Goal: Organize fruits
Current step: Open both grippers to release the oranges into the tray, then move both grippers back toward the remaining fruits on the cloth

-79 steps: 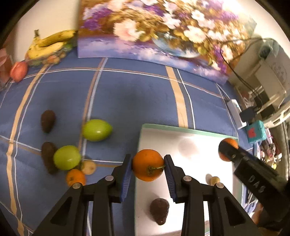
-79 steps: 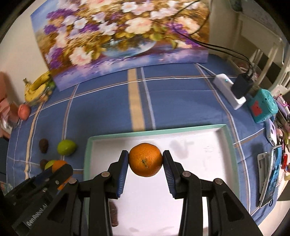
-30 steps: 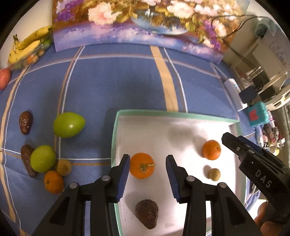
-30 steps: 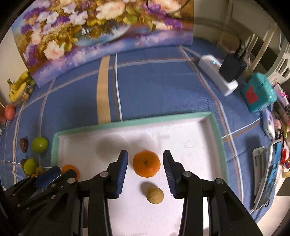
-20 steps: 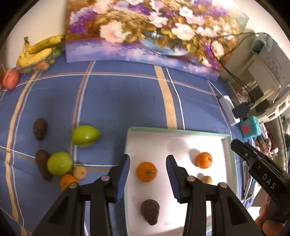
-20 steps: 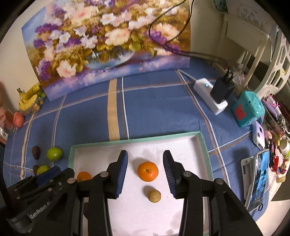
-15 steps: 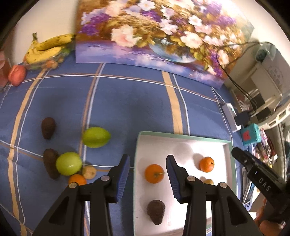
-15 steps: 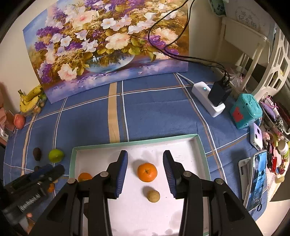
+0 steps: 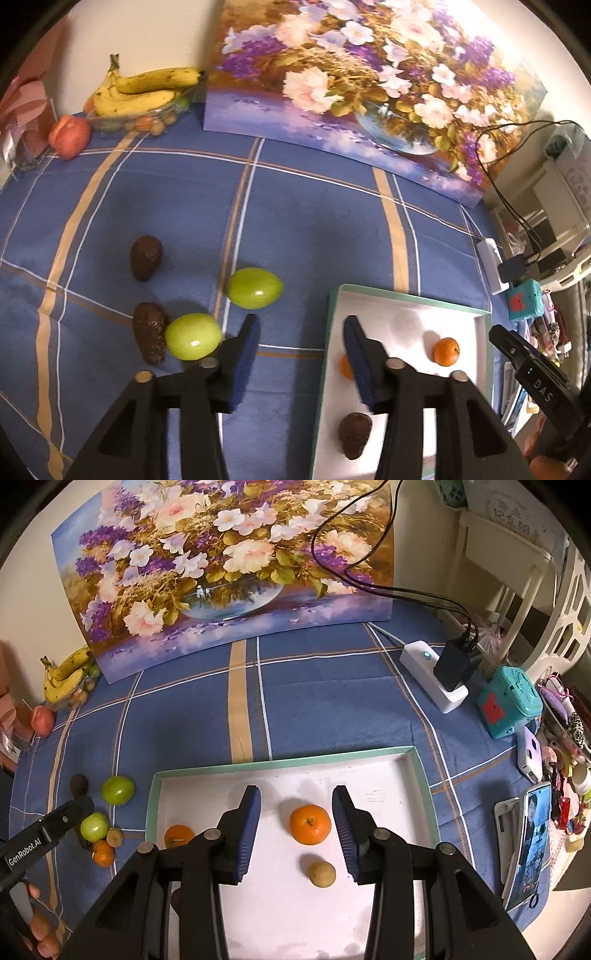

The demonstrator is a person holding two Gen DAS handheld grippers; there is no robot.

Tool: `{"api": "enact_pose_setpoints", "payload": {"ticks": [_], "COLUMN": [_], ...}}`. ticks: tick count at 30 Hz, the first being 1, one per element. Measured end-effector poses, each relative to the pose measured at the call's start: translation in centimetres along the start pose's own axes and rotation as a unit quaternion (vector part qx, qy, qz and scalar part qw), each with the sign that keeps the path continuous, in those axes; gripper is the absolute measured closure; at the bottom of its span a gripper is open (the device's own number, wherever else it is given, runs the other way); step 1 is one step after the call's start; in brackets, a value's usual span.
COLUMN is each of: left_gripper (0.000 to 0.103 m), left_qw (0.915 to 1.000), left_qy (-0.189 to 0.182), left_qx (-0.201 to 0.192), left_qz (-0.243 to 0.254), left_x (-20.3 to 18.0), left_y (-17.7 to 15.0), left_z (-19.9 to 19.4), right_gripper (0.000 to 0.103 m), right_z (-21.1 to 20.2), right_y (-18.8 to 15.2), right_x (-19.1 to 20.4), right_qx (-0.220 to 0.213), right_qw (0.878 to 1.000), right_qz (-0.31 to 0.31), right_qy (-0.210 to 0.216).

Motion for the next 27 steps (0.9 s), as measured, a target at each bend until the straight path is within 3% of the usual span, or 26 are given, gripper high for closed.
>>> {"api": "enact_pose_setpoints", "payload": {"ticks": [2, 4, 6, 7, 9, 15, 17, 27], "left_gripper": [0.025, 0.018, 0.011, 0.009, 0.0, 0.0, 0.0, 0.0], "left_qw": [0.9999, 0.9996, 0.9989, 0.9986, 0.9977, 0.9957, 0.9948, 0.992], "left_qy": [0.011, 0.028, 0.045, 0.052, 0.067, 0.092, 0.101, 0.125], "left_qx": [0.004, 0.008, 0.01, 0.009, 0.006, -0.003, -0.003, -0.018], "left_qz": [-0.005, -0.006, -0.005, -0.005, -0.005, -0.005, -0.004, 0.01], "left_x": [0.6, 1.2, 1.8, 2.1, 2.7, 4.0, 4.3, 5.0], "left_y": [-0.2, -0.3, -0.4, -0.4, -0.4, -0.2, -0.2, 0.6], "left_z": [0.2, 0.4, 0.6, 0.7, 0.6, 0.3, 0.1, -0.9], "right_gripper": [0.062, 0.062, 0.049, 0.034, 0.03, 0.021, 0.012, 0.01], "right_z": [0.0, 0.2, 0.5, 0.7, 1.0, 1.8, 1.8, 1.2], "right_y": [0.0, -0.1, -0.3, -0.4, -0.6, -0.9, -0.9, -0.3], "right_x": [0.2, 0.5, 0.6, 0.7, 0.8, 0.7, 0.5, 1.7], "right_qx": [0.0, 0.002, 0.006, 0.008, 0.012, 0.014, 0.008, -0.02], "right_qw": [1.0, 1.0, 1.0, 1.0, 1.0, 1.0, 1.0, 1.0], "right_qz": [-0.002, -0.005, -0.007, -0.01, -0.014, -0.015, -0.007, -0.012], "right_qy": [0.001, 0.003, 0.001, 0.0, -0.002, -0.015, -0.014, -0.01]}}
Point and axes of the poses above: each gripper's, at about its wrist camera, not at the fingertips, and z roughly the way its jaws point, x to its left, y to its top, the point moved 9 cm from there along z, roughly the way its jaws point, and after that the axes turned 11 degrees about -y, right-handed, at the moved point
